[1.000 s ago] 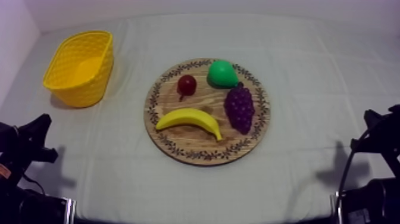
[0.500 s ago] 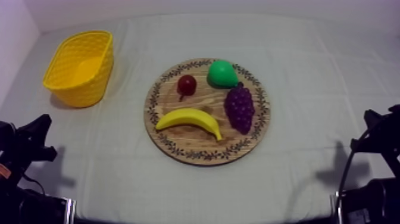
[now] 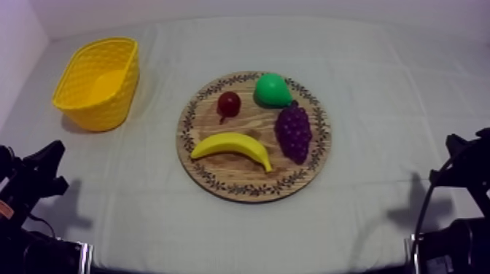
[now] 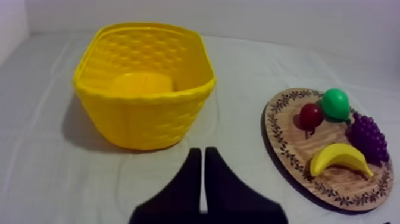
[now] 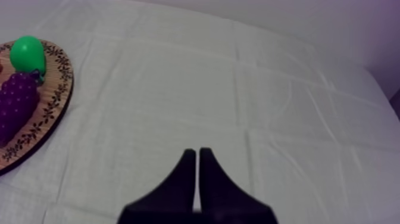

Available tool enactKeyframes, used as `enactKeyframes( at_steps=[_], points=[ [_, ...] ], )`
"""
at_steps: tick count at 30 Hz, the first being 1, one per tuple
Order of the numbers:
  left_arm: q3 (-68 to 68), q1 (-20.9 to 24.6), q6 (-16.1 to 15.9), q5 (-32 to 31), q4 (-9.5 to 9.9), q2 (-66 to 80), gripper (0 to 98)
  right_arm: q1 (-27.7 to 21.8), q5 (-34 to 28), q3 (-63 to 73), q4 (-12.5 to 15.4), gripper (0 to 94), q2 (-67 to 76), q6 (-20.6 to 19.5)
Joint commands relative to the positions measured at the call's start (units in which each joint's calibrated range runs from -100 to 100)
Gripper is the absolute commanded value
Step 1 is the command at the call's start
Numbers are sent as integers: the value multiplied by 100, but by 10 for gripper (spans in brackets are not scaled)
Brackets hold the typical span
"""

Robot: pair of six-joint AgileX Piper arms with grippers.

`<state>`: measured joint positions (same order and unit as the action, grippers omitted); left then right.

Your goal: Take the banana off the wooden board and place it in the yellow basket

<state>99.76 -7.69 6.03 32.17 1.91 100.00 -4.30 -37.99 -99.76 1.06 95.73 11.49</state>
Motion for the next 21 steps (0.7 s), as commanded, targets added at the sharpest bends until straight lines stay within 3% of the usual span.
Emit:
enactKeyframes(
  at_steps=[1, 11, 21],
  points=[
    [1, -9, -9, 7, -3, 0, 18, 1, 1, -2, -1, 3, 2, 1],
    [-6, -16, 234, 54, -1, 0, 4, 1, 1, -2, -1, 3, 2, 1],
    [-56, 271, 27, 222, -12, 0, 6, 1, 1, -2, -1, 3, 2, 1]
  ],
)
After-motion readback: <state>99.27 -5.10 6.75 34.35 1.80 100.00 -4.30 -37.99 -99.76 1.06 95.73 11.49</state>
